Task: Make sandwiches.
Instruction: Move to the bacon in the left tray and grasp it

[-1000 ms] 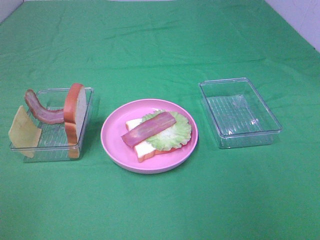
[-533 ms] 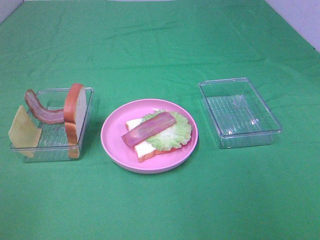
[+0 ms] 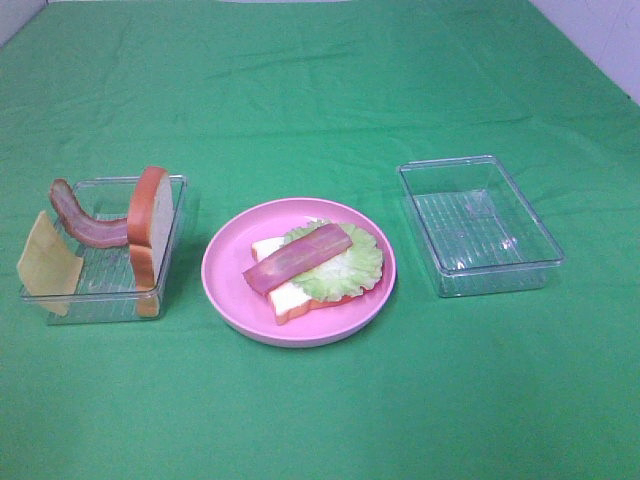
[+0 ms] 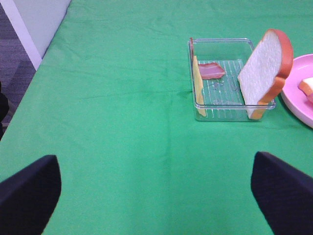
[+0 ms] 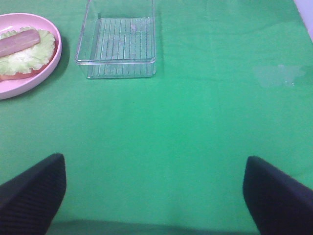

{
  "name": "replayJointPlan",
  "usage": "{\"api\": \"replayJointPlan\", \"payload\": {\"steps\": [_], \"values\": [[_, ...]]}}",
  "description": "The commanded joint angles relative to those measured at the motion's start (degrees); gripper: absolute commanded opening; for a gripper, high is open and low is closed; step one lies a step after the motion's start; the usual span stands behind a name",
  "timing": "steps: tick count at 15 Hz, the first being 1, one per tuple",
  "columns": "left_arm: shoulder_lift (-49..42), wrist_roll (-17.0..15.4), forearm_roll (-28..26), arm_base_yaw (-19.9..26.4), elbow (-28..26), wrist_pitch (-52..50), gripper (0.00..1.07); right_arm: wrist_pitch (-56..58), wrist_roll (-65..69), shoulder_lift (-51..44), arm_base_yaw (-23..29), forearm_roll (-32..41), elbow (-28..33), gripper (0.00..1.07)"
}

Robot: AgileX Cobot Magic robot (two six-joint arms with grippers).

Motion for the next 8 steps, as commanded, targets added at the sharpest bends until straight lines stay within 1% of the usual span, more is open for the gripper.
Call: {"api": "replayJointPlan", "payload": {"steps": [1, 8], "values": [[-0.1, 0.0, -0.1, 0.1, 0.1, -0.1, 1.01, -0.7, -0.7, -2.0, -0.1, 0.4, 0.2, 0.95], [-0.1, 0.0, -0.1, 0.1, 0.1, -0.1, 1.01, -0.7, -0.7, -2.0, -0.1, 0.4, 0.2, 0.95]]}}
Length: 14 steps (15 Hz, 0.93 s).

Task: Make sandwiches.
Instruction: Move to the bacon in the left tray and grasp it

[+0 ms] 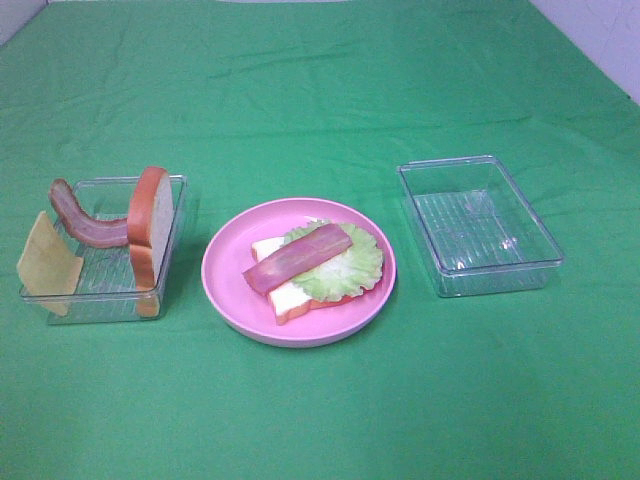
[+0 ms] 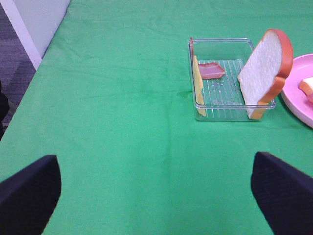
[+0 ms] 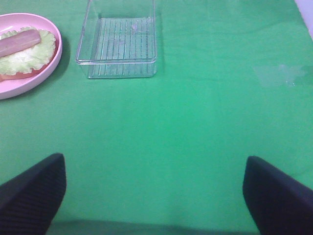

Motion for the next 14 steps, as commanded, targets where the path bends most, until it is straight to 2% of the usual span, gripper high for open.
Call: {"api": "replayJointPlan", "payload": {"steps": [1, 14], "values": [[-0.1, 0.0, -0.1, 0.1, 0.1, -0.1, 1.01, -0.7, -0.7, -2.0, -0.1, 0.4, 0.2, 0.95], [-0.1, 0.0, -0.1, 0.1, 0.1, -0.1, 1.01, -0.7, -0.7, -2.0, -0.1, 0.4, 0.2, 0.95]]}}
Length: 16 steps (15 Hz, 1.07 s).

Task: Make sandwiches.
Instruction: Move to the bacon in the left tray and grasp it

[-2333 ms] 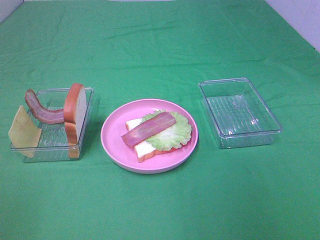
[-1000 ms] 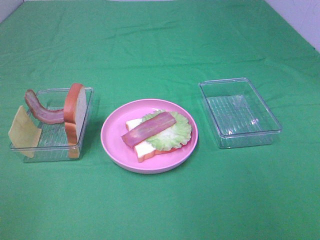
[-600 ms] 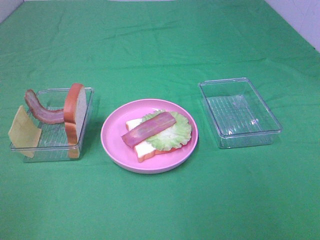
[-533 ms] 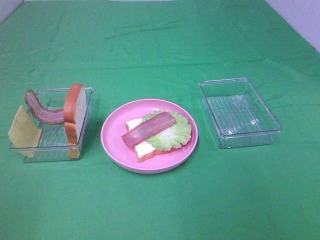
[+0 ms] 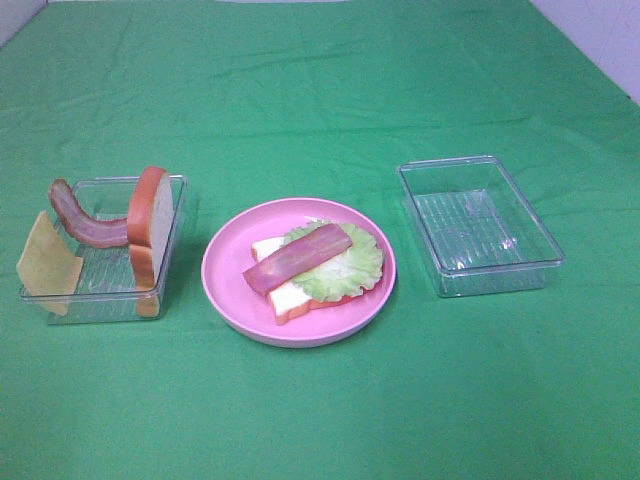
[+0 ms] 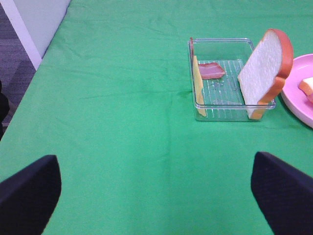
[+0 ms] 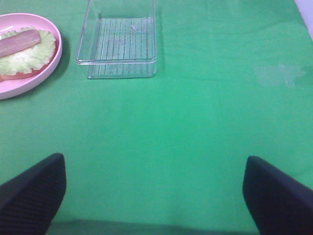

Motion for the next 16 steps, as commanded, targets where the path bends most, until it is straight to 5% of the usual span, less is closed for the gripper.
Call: {"api": "replayJointPlan", "payload": {"steps": [1, 9, 16], "values": [[-0.1, 0.0, -0.1, 0.1, 0.1, -0.1, 1.01, -0.7, -0.7, -2.0, -0.1, 0.4, 0.2, 0.95], [1.0, -0.6, -0.1, 0.1, -1.8, -2.7, 1.01, -0.7, -0.7, -2.0, -0.1, 0.4, 0.2, 0.94], [36.9, -0.6, 0.0, 0.1, -13.5, -14.1, 1.01, -0.7, -0.7, -2.0, -0.1, 0.4, 0.2, 0.94]]}}
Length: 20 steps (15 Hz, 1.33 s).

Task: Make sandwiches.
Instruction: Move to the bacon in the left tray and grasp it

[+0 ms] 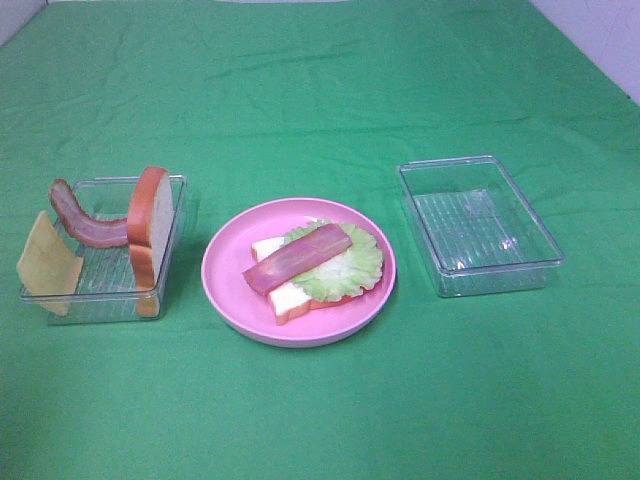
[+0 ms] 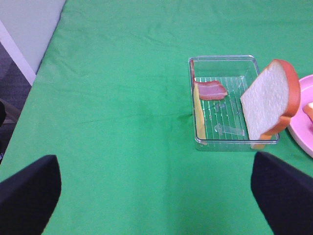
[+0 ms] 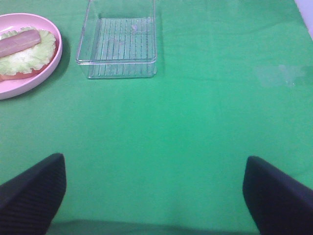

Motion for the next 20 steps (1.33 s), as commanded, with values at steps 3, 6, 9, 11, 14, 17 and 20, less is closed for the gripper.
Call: {"api": "replayJointPlan", "payload": {"steps": [3, 6, 9, 11, 14, 17, 20], "values": [[23.2, -0.1, -0.1, 0.1, -12.4, -1.1, 1.01, -0.7, -0.7, -2.0, -0.1, 0.4, 0.2, 0.94], [39.4, 0.2, -0.1, 0.1, -23.4, 1.7, 1.01, -0.7, -0.7, -2.0, -0.1, 0.4, 0.2, 0.94], [55.4, 0.2, -1.9, 0.0, -34.9, 6.4, 1.01, -0.7, -0.7, -2.0, -0.1, 0.4, 0.2, 0.94], [63.0, 0.2, -3.9, -0.1, -39.5, 9.8, 1.01, -0.7, -0.7, -2.0, -0.1, 0.4, 0.2, 0.94], [71.9, 0.1, -7.4, -0.1, -44.9, 11.9, 1.01, -0.7, -0.7, -2.0, -0.1, 0.4, 0.2, 0.94], [78.0, -1.3, -6.2, -2.7, -48.5, 11.9, 1.01, -0.7, -0.7, -1.9, -0.1, 0.4, 0.2, 0.94], [84.2, -8.0, -1.2, -5.6, -53.7, 13.4, 1.01, -0.7, -0.7, -1.9, -0.1, 0.4, 0.2, 0.94]]}}
